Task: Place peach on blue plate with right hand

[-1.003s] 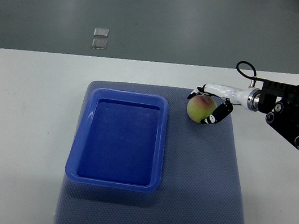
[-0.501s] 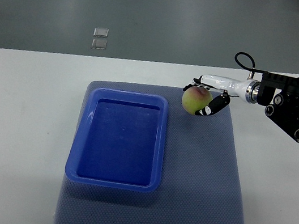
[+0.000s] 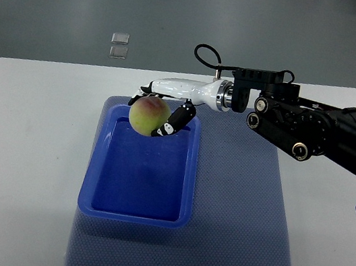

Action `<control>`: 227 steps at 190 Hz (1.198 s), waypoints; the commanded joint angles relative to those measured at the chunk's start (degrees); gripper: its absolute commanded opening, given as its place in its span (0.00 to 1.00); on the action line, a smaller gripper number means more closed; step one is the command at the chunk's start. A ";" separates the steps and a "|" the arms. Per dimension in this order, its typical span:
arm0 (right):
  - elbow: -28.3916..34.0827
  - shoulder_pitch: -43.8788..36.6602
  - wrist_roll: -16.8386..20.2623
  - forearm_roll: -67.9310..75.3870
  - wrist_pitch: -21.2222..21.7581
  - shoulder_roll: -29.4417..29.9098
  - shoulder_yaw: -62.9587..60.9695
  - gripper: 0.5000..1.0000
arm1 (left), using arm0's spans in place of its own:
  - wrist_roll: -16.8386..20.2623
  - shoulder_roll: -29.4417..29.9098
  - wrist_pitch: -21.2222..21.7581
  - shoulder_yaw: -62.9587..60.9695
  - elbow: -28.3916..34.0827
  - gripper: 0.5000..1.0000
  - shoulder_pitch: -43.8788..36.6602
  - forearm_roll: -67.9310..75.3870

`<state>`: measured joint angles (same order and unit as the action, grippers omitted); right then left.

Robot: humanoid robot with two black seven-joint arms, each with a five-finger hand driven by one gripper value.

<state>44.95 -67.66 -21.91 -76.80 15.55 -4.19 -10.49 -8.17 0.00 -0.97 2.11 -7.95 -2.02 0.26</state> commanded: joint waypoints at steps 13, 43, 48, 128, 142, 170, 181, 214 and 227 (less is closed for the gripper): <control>-0.04 1.57 0.29 -1.16 -0.34 3.75 1.35 0.36 | 0.00 0.00 0.00 0.00 0.04 1.00 0.00 0.00; -0.30 3.85 0.29 -1.33 -1.40 4.02 3.99 0.43 | 0.00 0.00 0.00 0.00 -0.05 1.00 0.00 0.00; -0.39 4.38 0.29 -1.33 -1.75 3.93 3.99 0.43 | 0.00 0.00 0.00 0.00 -0.05 1.00 0.00 0.00; -0.39 5.43 0.03 -1.33 -2.36 3.49 4.43 0.86 | 0.00 0.00 0.00 0.00 -0.05 1.00 0.00 0.00; -0.39 5.52 0.38 -1.33 -2.28 3.49 4.43 0.86 | 0.00 0.00 0.00 0.00 0.04 1.00 0.00 0.00; -0.39 5.43 0.64 -0.98 -2.28 3.05 4.34 0.86 | 0.00 0.00 0.00 0.00 -0.05 1.00 0.00 0.00; -0.39 5.34 0.56 -0.54 -2.01 2.79 3.81 0.86 | 0.00 0.00 0.00 0.00 0.04 1.00 0.00 0.00; -0.30 4.99 0.12 2.01 -0.08 0.94 0.39 0.86 | 0.00 0.00 0.00 0.00 0.04 1.00 0.00 0.00; -0.39 5.17 0.12 3.50 1.15 0.50 -1.02 0.86 | 0.00 0.00 0.00 0.00 0.04 1.00 0.00 0.00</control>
<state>44.58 -62.65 -21.69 -75.10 15.24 -2.92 -9.56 -8.17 0.00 -0.97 2.11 -7.95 -2.02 0.26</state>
